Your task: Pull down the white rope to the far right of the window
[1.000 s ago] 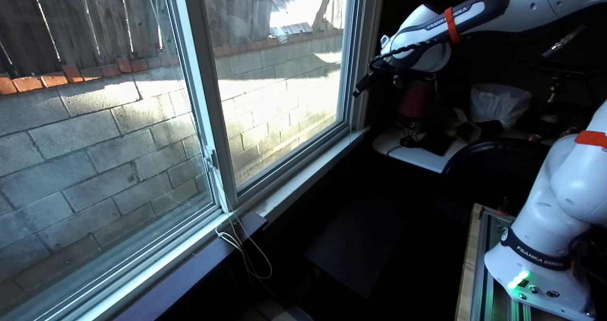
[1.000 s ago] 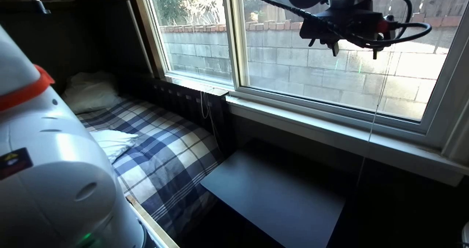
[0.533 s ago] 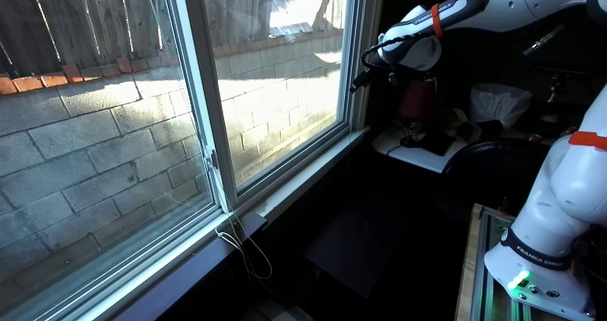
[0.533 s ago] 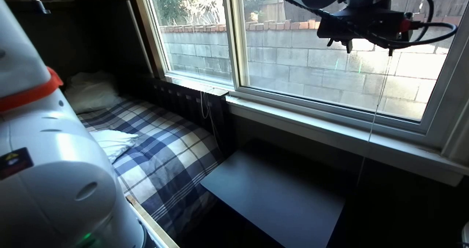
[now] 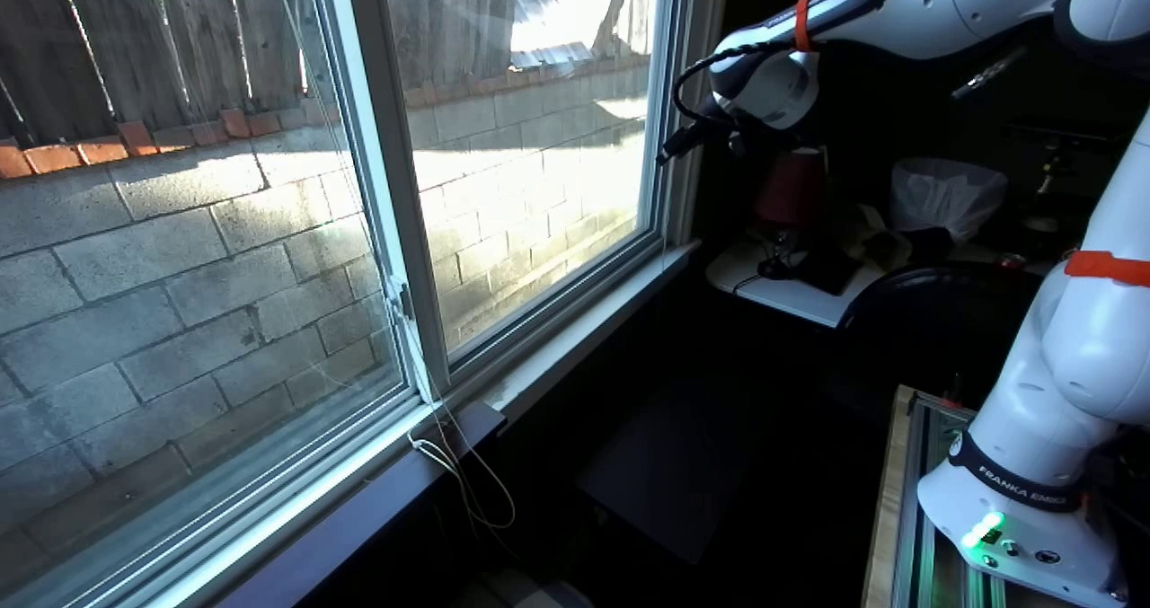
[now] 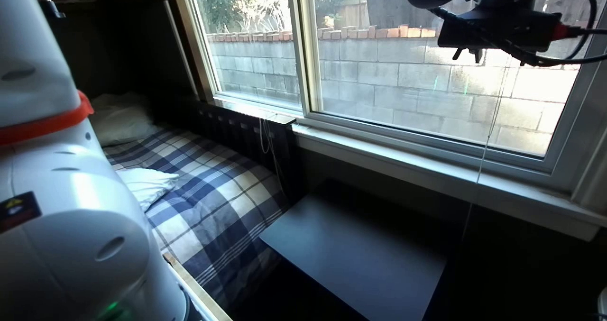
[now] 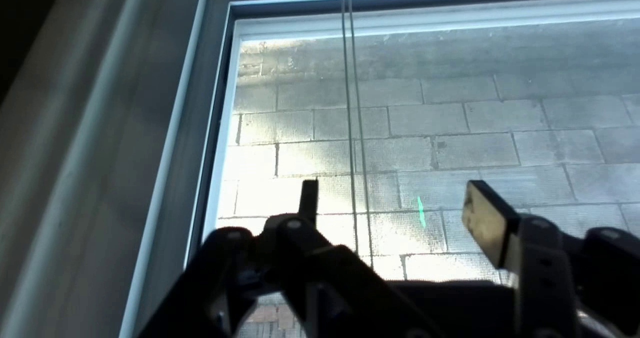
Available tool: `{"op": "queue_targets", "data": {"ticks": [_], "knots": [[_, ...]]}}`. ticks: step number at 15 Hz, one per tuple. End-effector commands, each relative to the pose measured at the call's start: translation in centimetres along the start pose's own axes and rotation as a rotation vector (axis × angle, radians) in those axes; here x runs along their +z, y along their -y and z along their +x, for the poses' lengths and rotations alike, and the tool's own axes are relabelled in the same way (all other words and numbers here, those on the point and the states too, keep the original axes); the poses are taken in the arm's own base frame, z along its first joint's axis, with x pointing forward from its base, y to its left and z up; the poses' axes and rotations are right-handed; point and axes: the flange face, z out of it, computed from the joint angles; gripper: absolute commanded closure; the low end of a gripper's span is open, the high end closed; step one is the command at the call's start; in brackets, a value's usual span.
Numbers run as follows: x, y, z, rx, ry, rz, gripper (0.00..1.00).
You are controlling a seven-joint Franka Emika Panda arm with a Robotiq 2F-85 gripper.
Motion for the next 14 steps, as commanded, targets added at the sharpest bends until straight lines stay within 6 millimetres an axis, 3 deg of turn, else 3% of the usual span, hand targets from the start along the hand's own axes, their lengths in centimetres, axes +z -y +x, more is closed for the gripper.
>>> {"op": "queue_targets", "data": {"ticks": [1, 7, 14], "knots": [[1.0, -1.0, 0.7, -0.007, -0.031, -0.002, 0.55], [1.7, -2.0, 0.3, 0.030, -0.009, -0.024, 0.99], [1.5, -1.8, -0.4, 0.108, 0.068, -0.054, 1.00]]}}
